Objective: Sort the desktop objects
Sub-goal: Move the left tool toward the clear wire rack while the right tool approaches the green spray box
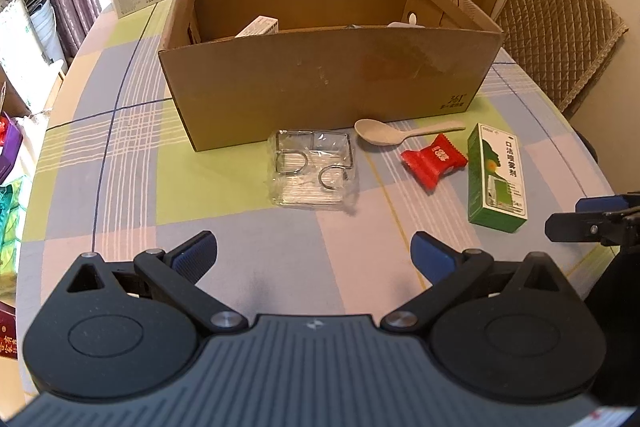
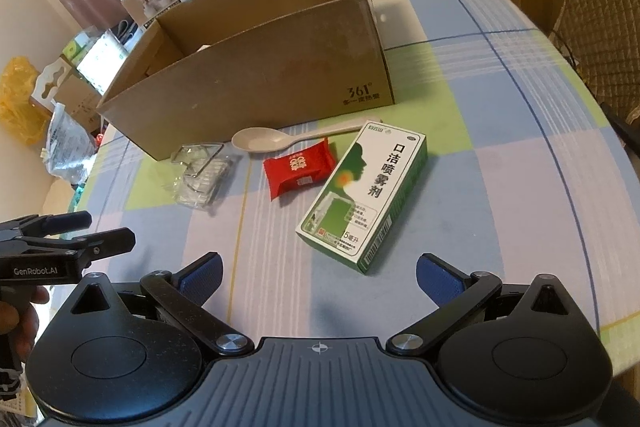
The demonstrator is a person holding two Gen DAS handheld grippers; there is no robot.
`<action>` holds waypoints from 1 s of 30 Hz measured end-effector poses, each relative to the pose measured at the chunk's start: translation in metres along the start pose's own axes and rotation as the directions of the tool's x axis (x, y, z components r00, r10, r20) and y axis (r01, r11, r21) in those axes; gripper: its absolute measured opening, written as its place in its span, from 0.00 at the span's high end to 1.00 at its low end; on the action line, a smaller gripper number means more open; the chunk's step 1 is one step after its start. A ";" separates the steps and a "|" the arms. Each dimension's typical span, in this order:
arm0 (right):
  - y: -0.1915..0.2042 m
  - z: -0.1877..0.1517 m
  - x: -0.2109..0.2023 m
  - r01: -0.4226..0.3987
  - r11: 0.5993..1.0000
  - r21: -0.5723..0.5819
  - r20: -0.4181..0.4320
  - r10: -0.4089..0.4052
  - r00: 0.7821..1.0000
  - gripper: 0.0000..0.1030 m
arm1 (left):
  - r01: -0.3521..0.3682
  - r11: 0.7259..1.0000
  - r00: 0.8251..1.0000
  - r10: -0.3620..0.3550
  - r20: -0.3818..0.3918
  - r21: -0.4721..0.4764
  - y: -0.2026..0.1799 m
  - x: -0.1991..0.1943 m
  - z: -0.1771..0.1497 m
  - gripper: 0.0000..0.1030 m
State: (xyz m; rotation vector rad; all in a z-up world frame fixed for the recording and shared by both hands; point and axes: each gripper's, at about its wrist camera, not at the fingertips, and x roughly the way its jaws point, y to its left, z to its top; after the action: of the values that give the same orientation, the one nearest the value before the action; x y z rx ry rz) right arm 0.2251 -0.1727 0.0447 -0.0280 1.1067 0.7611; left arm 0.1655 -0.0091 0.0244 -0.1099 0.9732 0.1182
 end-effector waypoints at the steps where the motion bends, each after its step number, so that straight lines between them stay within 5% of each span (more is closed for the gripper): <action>1: 0.000 0.001 0.002 0.001 1.000 0.000 -0.001 -0.001 1.000 0.02 | -0.001 1.000 1.000 0.001 -0.001 0.000 0.000 0.002 0.000 0.02; 10: 0.002 0.008 0.022 0.026 1.000 -0.009 -0.003 -0.027 1.000 0.04 | 0.005 1.000 1.000 -0.005 -0.004 0.001 0.007 0.022 0.009 0.02; 30: -0.004 0.023 0.065 0.141 0.990 -0.015 -0.010 -0.141 0.990 0.33 | 0.029 1.000 1.000 -0.029 -0.011 0.005 0.012 0.066 0.021 0.02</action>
State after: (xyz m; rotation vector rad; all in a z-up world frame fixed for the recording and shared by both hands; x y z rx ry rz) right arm 0.2601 -0.1314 0.0011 -0.1219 1.0978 0.6431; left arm 0.2171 0.0093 -0.0192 -0.1201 0.9825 0.0881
